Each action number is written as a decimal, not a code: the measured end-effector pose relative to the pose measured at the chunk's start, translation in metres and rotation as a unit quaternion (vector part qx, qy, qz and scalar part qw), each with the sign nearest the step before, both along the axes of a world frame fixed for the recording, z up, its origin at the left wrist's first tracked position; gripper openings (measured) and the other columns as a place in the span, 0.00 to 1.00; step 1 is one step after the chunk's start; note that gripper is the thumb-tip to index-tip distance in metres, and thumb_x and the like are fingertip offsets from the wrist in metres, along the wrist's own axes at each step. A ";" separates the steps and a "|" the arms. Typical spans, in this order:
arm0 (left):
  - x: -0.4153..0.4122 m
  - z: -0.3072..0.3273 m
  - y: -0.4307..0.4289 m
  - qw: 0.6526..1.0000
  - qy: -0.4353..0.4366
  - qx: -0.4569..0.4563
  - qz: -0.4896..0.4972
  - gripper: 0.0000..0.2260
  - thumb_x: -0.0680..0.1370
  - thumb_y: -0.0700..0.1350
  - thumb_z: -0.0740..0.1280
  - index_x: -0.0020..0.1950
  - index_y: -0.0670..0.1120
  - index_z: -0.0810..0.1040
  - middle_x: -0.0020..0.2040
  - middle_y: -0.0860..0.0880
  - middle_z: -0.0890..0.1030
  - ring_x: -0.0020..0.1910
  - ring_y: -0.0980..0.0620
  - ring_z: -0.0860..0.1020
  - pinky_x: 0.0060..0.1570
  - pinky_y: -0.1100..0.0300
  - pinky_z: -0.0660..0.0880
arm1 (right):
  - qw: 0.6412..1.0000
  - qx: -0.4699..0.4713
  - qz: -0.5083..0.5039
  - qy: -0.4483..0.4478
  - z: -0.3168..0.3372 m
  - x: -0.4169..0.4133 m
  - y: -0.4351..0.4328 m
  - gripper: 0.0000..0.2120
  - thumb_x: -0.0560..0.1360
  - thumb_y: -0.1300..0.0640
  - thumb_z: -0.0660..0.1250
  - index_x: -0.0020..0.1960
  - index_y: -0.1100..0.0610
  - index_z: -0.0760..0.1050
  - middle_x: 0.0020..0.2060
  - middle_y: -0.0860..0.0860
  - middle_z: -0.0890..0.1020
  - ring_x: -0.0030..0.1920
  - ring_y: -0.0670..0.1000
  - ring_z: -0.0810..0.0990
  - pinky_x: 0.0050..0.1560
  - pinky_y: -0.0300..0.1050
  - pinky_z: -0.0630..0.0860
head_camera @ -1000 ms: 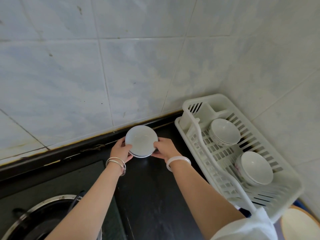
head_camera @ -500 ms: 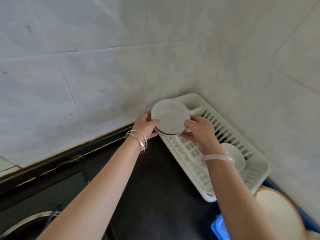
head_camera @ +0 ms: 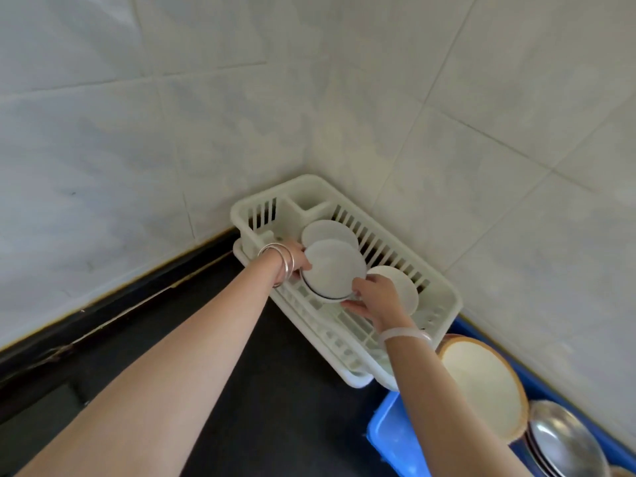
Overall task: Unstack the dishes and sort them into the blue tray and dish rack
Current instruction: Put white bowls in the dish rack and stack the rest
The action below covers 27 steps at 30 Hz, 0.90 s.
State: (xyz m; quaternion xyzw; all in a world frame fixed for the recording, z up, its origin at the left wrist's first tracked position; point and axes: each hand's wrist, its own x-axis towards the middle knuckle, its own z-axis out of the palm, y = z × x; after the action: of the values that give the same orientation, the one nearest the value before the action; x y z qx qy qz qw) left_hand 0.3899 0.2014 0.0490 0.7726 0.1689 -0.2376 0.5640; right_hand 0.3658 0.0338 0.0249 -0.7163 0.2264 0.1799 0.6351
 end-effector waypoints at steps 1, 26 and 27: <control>0.003 -0.002 -0.001 0.999 0.009 0.024 -0.020 0.19 0.76 0.30 0.61 0.68 0.35 0.68 0.66 0.36 0.73 0.64 0.38 0.72 0.63 0.46 0.71 | 1.000 -0.006 0.000 0.009 -0.006 -0.001 0.001 0.10 0.75 0.65 0.63 0.55 0.64 0.72 0.43 0.55 0.75 0.36 0.52 0.80 0.37 0.45 0.82; 0.023 -0.035 -0.020 0.966 0.013 0.207 -0.153 0.17 0.77 0.39 0.59 0.65 0.38 0.71 0.62 0.38 0.76 0.60 0.40 0.75 0.62 0.48 0.73 | 0.996 -0.010 -0.029 0.083 -0.028 -0.022 -0.011 0.02 0.77 0.54 0.62 0.46 0.50 0.72 0.50 0.52 0.80 0.45 0.51 0.82 0.49 0.49 0.80; 0.021 -0.036 -0.021 0.967 -0.007 0.210 -0.146 0.17 0.77 0.39 0.58 0.65 0.39 0.71 0.62 0.38 0.76 0.60 0.40 0.75 0.62 0.49 0.72 | 0.996 -0.011 -0.029 0.081 -0.025 -0.024 -0.009 0.04 0.77 0.52 0.62 0.43 0.49 0.71 0.49 0.51 0.79 0.46 0.51 0.81 0.49 0.49 0.80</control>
State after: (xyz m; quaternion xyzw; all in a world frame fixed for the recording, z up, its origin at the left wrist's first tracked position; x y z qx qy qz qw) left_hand 0.4109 0.1805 0.0125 0.8915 0.0966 -0.2716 0.3495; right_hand 0.3420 0.0251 -0.0005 -0.6995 0.3000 0.2159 0.6116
